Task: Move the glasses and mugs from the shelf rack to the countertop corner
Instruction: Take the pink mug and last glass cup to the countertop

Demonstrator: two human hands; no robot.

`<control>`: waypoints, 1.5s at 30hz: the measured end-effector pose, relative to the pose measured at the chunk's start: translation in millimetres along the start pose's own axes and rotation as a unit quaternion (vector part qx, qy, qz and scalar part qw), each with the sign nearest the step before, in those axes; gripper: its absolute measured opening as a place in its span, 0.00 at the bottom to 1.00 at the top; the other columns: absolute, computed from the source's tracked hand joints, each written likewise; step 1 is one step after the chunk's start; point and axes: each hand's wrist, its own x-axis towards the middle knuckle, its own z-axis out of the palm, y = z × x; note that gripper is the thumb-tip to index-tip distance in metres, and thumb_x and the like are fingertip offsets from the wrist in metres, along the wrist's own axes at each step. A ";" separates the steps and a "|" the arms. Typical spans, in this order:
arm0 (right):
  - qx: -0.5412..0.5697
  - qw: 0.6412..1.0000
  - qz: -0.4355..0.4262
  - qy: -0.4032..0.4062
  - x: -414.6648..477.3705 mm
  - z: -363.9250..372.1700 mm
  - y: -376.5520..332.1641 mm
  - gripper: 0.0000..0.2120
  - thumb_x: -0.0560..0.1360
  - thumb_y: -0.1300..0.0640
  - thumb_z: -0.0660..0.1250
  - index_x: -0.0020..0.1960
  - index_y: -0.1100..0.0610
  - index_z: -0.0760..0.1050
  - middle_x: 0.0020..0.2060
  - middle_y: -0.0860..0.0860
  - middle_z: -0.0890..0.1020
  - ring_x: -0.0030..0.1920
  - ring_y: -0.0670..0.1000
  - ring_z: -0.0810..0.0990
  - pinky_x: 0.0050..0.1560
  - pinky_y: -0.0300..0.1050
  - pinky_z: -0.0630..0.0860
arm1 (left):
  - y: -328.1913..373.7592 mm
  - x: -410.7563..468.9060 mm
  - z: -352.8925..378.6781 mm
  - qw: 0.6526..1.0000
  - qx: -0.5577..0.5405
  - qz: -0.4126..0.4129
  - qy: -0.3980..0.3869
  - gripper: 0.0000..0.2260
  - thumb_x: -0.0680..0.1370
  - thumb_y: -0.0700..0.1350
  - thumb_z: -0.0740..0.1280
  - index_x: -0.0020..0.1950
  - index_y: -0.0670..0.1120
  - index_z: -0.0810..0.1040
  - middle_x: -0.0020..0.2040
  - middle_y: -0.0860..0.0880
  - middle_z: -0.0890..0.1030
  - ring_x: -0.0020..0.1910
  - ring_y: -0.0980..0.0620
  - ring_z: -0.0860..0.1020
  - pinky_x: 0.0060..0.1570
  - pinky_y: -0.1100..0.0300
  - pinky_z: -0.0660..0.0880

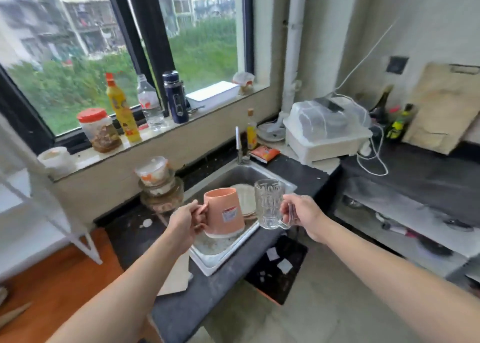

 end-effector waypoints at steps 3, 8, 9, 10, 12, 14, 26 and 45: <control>-0.002 0.999 -0.008 0.047 3.3 -89.3 -6.1 0.20 0.79 0.56 0.61 0.30 0.60 0.75 0.24 0.53 0.77 0.24 0.50 0.74 0.29 0.41 0.69 | -16.5 4.2 93.7 0.998 0.013 -0.017 -0.058 0.16 0.81 0.45 0.58 0.33 0.44 0.71 0.21 0.49 0.71 0.21 0.52 0.66 0.28 0.59 0.60; 0.034 0.991 -0.005 0.130 1.7 -218.4 -9.2 0.18 0.79 0.56 0.60 0.32 0.60 0.74 0.24 0.52 0.78 0.24 0.50 0.74 0.27 0.39 0.71 | -34.5 6.5 232.0 0.984 0.034 -0.040 -0.168 0.17 0.81 0.42 0.56 0.32 0.45 0.68 0.19 0.51 0.69 0.18 0.56 0.64 0.25 0.63 0.56; 0.042 0.988 -0.004 0.148 0.7 -240.8 -7.6 0.19 0.79 0.56 0.60 0.32 0.60 0.74 0.24 0.52 0.78 0.23 0.50 0.75 0.26 0.38 0.71 | -37.9 8.1 256.5 0.982 0.050 -0.041 -0.179 0.18 0.81 0.44 0.56 0.31 0.45 0.68 0.20 0.51 0.69 0.19 0.55 0.64 0.27 0.61 0.56; 0.053 0.985 -0.002 0.166 -0.5 -261.8 -5.2 0.19 0.79 0.57 0.60 0.31 0.60 0.75 0.23 0.52 0.78 0.23 0.50 0.75 0.24 0.37 0.71 | -42.2 10.7 280.8 0.978 0.067 -0.042 -0.192 0.18 0.81 0.45 0.57 0.30 0.45 0.68 0.20 0.51 0.68 0.20 0.55 0.64 0.27 0.61 0.57; 0.066 0.977 0.001 0.201 -3.2 -301.5 0.6 0.19 0.79 0.57 0.60 0.31 0.61 0.75 0.23 0.52 0.78 0.22 0.49 0.75 0.23 0.37 0.72 | -52.1 16.4 329.0 0.970 0.093 -0.050 -0.221 0.19 0.81 0.46 0.57 0.30 0.46 0.67 0.22 0.51 0.68 0.22 0.54 0.63 0.26 0.61 0.57; 0.066 0.971 0.009 0.231 -3.7 -338.7 8.1 0.19 0.80 0.57 0.59 0.32 0.61 0.75 0.23 0.51 0.78 0.23 0.49 0.75 0.24 0.39 0.71 | -63.2 24.0 376.3 0.962 0.115 -0.062 -0.241 0.17 0.81 0.46 0.59 0.31 0.46 0.68 0.23 0.50 0.68 0.23 0.53 0.63 0.26 0.61 0.57; 0.102 0.894 0.035 0.434 11.9 -543.2 13.4 0.17 0.79 0.56 0.60 0.34 0.59 0.77 0.28 0.53 0.80 0.29 0.51 0.76 0.40 0.49 0.73 | -104.6 50.8 658.7 0.879 0.254 -0.075 -0.397 0.16 0.79 0.41 0.61 0.30 0.45 0.73 0.22 0.50 0.72 0.26 0.52 0.67 0.27 0.60 0.62; 0.159 0.841 0.081 0.510 -18.5 -885.1 88.9 0.16 0.77 0.56 0.62 0.34 0.61 0.78 0.28 0.55 0.81 0.28 0.52 0.75 0.34 0.44 0.72 | -264.3 -28.0 1005.2 0.772 0.385 -0.069 -0.501 0.18 0.79 0.39 0.60 0.30 0.43 0.75 0.24 0.49 0.69 0.29 0.51 0.70 0.35 0.58 0.67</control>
